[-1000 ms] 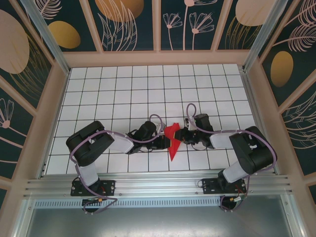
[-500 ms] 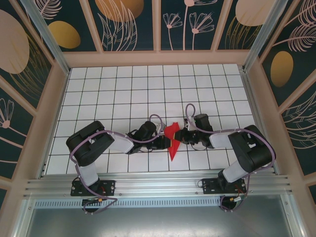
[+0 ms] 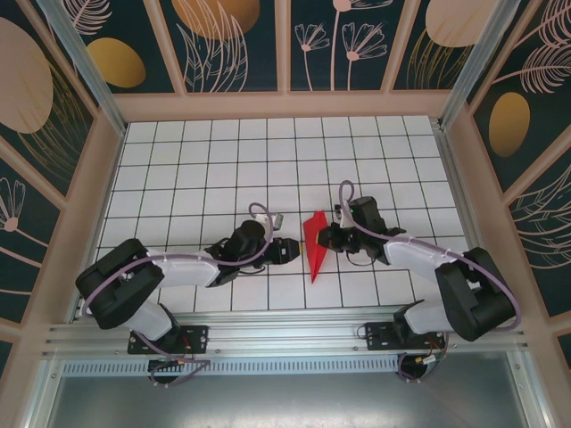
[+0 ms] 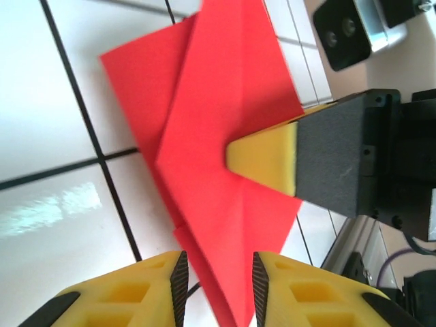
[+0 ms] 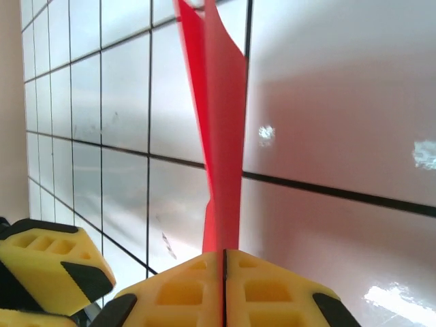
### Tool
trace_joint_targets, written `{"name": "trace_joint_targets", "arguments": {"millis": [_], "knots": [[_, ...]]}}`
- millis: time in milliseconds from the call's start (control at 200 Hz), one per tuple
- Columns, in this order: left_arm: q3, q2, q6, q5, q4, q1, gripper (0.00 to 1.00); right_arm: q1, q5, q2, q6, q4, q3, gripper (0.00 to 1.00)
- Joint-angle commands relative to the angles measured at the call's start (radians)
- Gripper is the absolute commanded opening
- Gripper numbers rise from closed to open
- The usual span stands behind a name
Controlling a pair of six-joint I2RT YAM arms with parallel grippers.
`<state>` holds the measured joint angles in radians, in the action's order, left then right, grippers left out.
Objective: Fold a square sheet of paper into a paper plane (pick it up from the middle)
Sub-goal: Turn over the paper at the center of the table.
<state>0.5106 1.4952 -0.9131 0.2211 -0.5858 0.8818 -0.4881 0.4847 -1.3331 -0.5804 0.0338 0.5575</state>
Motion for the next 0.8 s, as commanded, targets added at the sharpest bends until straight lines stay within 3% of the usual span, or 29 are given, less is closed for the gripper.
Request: {"name": "trace_joint_targets", "arguments": {"millis": [0,195,375,535,796], "knots": [[-0.039,-0.091,0.059,-0.17,0.047,-0.003,0.32,-0.019,-0.155,0.062,0.037,-0.209,0.088,0.07],[-0.055,-0.251,0.134,-0.362,0.161,-0.004,0.33,-0.049,-0.322,0.106,0.042,-0.39,0.225,0.08],[-0.057,-0.374,0.189,-0.537,0.254,-0.008,0.4,-0.115,-0.555,0.034,0.051,-0.61,0.402,0.09],[-0.089,-0.439,0.177,-0.602,0.276,-0.009,0.42,-0.205,-0.844,-0.135,0.001,-0.858,0.584,0.09],[-0.137,-0.522,0.107,-0.7,0.34,-0.012,0.45,-0.362,-1.118,-0.492,-0.088,-1.118,0.824,0.09]]}}
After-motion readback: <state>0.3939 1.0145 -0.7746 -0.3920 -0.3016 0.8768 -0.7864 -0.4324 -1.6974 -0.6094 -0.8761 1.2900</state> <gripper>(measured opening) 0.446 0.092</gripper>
